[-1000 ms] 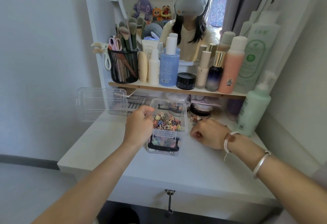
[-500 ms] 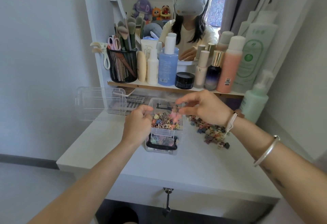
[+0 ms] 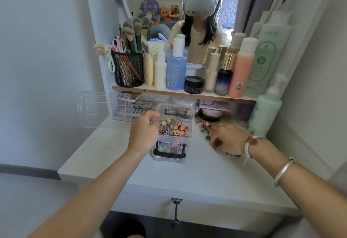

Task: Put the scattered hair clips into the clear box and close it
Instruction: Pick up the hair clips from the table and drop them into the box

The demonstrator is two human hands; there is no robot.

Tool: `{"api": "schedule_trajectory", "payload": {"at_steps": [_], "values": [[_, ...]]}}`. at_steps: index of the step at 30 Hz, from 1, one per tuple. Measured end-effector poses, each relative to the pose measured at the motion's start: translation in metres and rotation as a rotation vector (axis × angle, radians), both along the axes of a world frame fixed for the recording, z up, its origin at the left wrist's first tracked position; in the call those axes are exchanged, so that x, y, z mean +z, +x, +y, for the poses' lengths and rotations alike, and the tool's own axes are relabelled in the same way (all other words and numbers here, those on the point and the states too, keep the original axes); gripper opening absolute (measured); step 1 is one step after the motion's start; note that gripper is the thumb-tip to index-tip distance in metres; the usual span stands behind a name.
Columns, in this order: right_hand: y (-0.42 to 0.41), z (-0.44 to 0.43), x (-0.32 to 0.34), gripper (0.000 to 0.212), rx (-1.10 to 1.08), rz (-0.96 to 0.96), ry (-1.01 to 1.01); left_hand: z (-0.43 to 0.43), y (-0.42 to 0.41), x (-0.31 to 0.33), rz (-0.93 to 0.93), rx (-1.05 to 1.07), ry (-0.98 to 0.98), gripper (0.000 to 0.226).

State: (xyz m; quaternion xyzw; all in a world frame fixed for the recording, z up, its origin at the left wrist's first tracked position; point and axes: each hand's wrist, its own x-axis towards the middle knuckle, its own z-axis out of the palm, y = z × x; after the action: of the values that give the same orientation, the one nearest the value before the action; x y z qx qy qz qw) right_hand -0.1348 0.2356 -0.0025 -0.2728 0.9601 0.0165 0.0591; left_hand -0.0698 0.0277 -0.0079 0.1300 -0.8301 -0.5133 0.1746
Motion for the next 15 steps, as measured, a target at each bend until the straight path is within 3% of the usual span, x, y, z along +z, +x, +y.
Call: {"api": "schedule_trajectory", "payload": {"at_steps": [5,11,15], "values": [[-0.001,-0.003,0.005,0.022,0.045,0.082,-0.054,0.001,0.002,0.001,-0.004,0.000,0.001,0.027],[0.005,-0.022,0.047,0.014,-0.027,0.174,-0.780,0.007,0.003,0.001,-0.006,-0.001,-0.009,0.028],[0.006,-0.045,0.047,0.038,0.001,0.133,-0.658,0.015,0.004,0.001,-0.013,-0.022,-0.021,0.029]]}}
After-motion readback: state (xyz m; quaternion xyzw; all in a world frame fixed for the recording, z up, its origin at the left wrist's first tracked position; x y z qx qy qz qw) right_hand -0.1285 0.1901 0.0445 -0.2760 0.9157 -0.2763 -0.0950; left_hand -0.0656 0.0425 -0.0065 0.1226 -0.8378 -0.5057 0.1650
